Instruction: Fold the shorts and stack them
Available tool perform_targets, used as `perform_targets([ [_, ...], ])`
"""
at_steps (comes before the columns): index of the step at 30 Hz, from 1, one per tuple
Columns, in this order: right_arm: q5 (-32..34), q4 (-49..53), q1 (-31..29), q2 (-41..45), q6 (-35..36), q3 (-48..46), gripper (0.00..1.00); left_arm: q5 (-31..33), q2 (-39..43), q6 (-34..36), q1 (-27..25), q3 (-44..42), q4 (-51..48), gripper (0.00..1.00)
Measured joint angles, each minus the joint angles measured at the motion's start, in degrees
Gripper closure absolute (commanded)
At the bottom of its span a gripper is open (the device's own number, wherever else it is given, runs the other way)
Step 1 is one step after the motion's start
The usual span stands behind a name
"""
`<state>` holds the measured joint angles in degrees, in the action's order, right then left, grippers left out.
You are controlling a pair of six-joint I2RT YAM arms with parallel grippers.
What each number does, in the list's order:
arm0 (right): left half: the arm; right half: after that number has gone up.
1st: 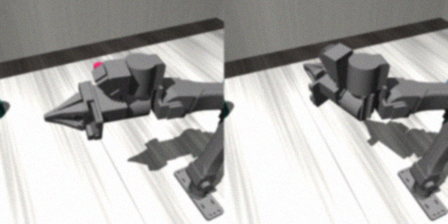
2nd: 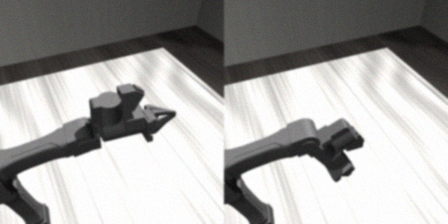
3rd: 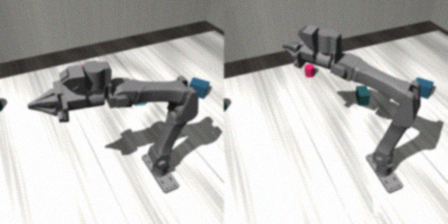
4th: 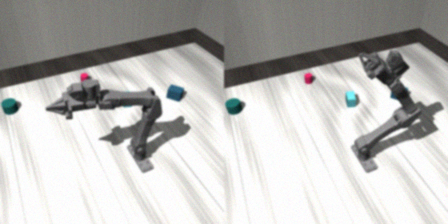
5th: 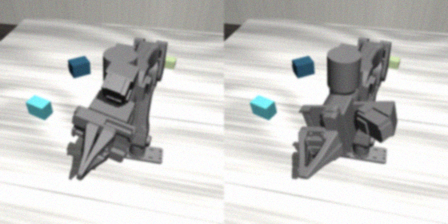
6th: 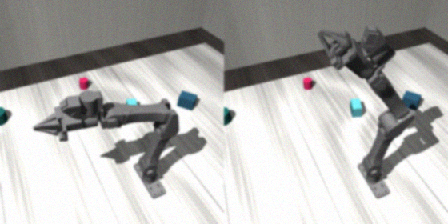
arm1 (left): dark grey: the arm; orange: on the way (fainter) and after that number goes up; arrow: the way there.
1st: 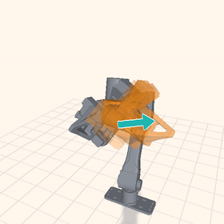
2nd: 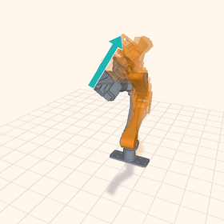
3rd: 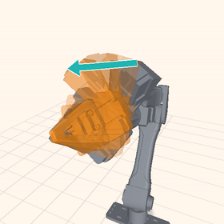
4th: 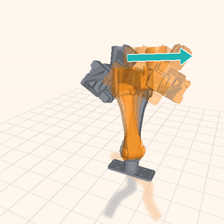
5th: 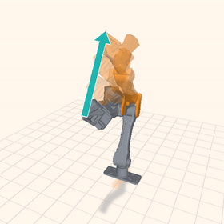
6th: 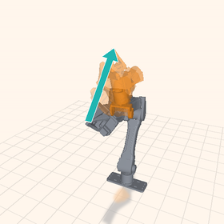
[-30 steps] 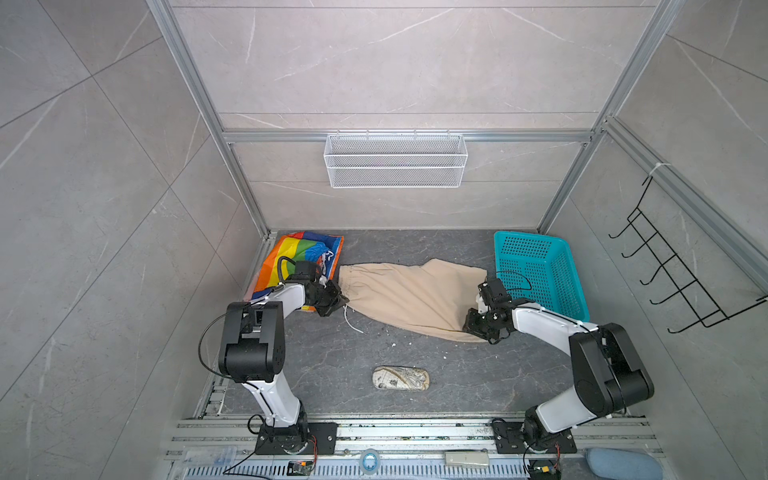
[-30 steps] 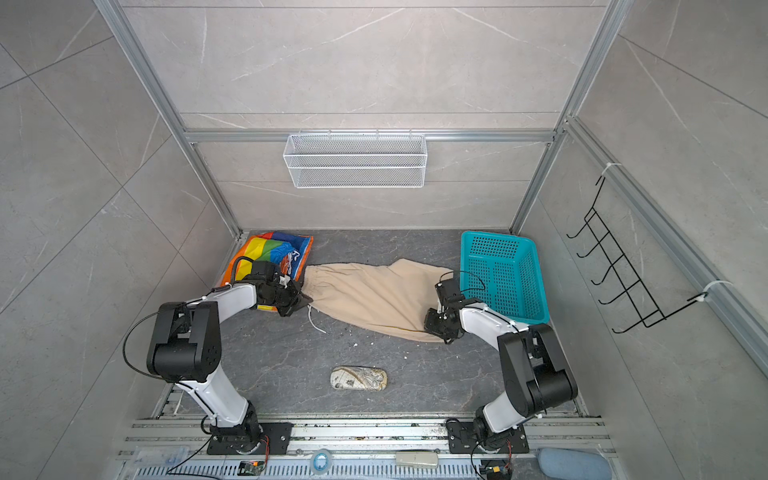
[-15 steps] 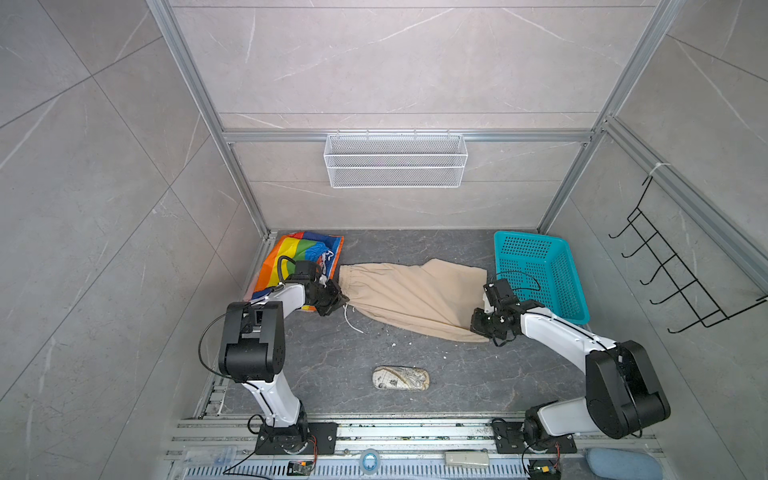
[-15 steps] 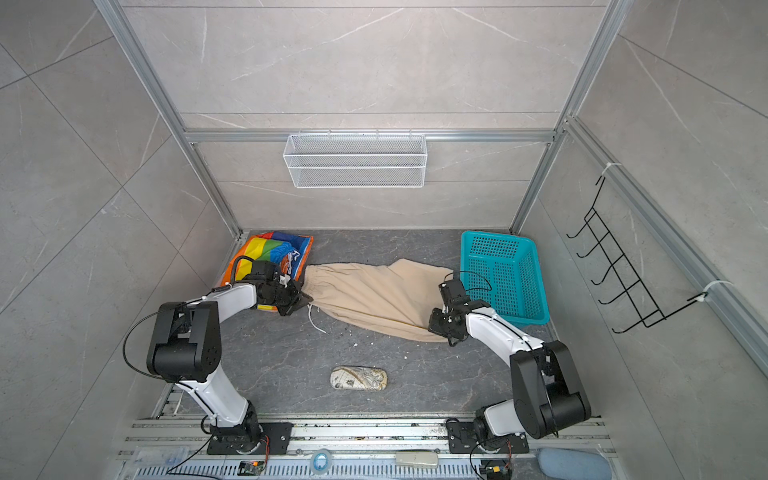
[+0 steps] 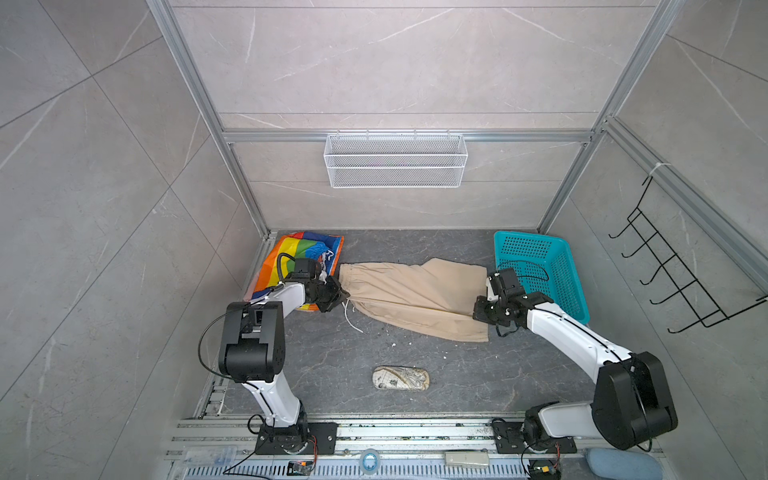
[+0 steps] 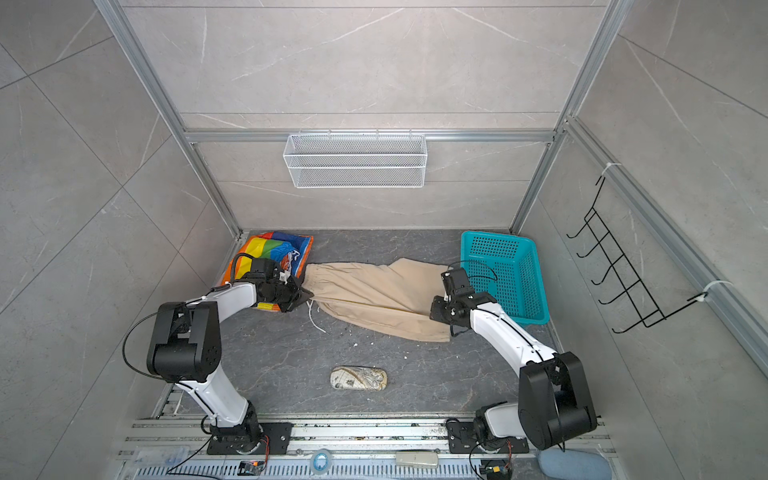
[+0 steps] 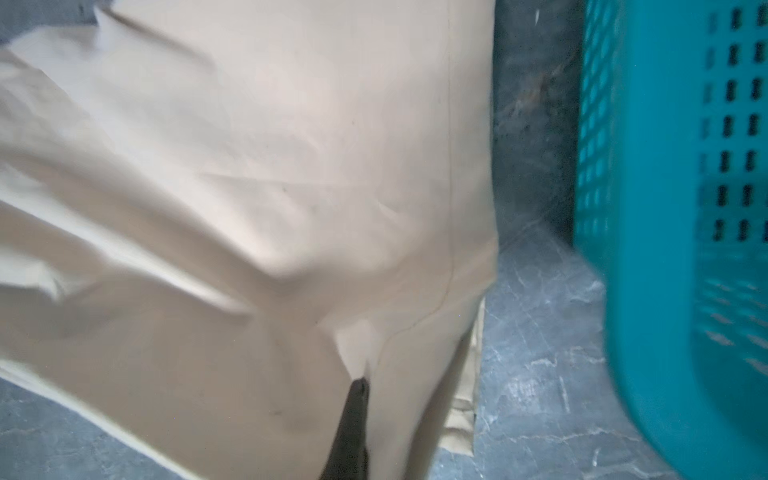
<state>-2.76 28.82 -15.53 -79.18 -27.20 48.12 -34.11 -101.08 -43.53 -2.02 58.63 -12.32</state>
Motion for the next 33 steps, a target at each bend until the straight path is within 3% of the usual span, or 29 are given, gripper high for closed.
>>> perform_targets([
  [6, -0.76, -0.31, 0.00, -0.22, -0.66, -8.31, 0.64, -0.33, 0.02, -0.81, 0.04, -2.71, 1.27, 0.56],
  [7, -0.92, -0.20, -0.04, -0.22, -0.74, -8.50, 0.57, -0.28, 0.11, -0.83, 0.09, -2.75, 1.18, 0.47],
  [10, -1.11, 0.68, -0.07, 0.28, -0.59, -7.96, 0.41, 0.70, 1.66, -0.61, 0.15, -2.71, 0.17, 0.05],
  [11, -1.11, 1.51, -0.09, 0.81, -0.61, -7.37, 0.37, 1.20, 2.56, -0.46, 0.15, -2.62, -0.52, 0.01],
  [17, -1.70, 7.02, -0.11, 5.68, -0.02, 3.85, 0.15, 4.50, 9.53, 0.44, 0.15, 2.89, -6.16, 0.01],
  [21, -2.86, 6.60, -0.13, 3.93, -0.17, 11.89, 0.03, 4.55, 9.84, -0.74, -1.70, 9.33, -5.66, 0.01],
  [25, -5.29, 3.21, -0.31, -4.66, -1.18, 17.90, 0.01, 3.34, 4.94, -3.93, -7.54, 14.32, -1.97, 0.01],
  [29, -9.46, -1.70, -0.33, -18.51, -3.21, 25.05, 0.01, 2.01, -2.95, -7.10, -12.70, 14.91, 2.56, 0.01],
  [33, -15.23, -7.23, -0.33, -32.50, -6.29, 33.14, 0.01, 2.12, -8.39, -8.41, -13.42, 13.09, 3.58, 0.01],
])
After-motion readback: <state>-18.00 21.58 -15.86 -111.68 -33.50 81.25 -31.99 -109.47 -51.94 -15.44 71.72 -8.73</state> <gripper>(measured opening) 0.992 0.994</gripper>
